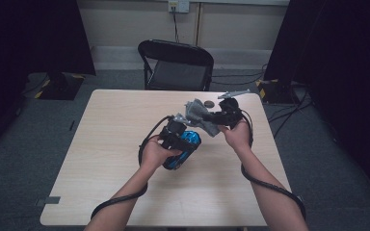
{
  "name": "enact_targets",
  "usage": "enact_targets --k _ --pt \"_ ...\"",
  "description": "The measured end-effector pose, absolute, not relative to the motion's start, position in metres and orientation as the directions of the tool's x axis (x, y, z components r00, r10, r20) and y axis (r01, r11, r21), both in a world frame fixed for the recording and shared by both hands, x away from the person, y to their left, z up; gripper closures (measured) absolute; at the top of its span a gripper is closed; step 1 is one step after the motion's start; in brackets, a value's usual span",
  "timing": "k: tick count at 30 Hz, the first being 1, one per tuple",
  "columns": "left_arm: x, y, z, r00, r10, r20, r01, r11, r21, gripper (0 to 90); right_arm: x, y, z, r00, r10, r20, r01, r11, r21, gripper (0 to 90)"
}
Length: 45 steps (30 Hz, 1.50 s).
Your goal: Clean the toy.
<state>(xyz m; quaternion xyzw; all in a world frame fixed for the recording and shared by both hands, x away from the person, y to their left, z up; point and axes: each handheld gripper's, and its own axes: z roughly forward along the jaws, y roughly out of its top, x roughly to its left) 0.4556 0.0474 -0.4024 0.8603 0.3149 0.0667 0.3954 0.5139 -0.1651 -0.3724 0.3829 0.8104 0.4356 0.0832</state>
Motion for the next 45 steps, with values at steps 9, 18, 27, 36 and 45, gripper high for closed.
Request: enact_targets --k 9,18,27,36,45 --pt "0.462 0.056 -0.406 0.767 0.623 -0.155 0.511 -0.447 0.734 26.3 0.51 -0.14 -0.384 -0.738 0.646 0.195 0.545 0.4 0.737 81.2" --pt "0.464 0.065 -0.409 0.754 0.642 -0.138 0.513 -0.445 0.734 26.3 0.506 -0.141 -0.39 -0.757 0.618 0.213 0.551 0.427 0.717 81.1" --pt "0.468 0.071 -0.407 0.734 0.666 -0.129 0.52 -0.43 0.738 26.4 0.498 -0.15 -0.388 -0.767 0.605 0.215 0.539 0.425 0.727 81.1" --pt "0.477 0.081 -0.408 0.702 0.702 -0.117 0.54 -0.419 0.73 26.4 0.49 -0.154 -0.392 -0.781 0.583 0.226 0.534 0.435 0.725 81.1" --pt "0.484 0.091 -0.409 0.667 0.736 -0.113 0.559 -0.394 0.729 26.4 0.483 -0.152 -0.398 -0.801 0.555 0.225 0.52 0.456 0.723 81.0"
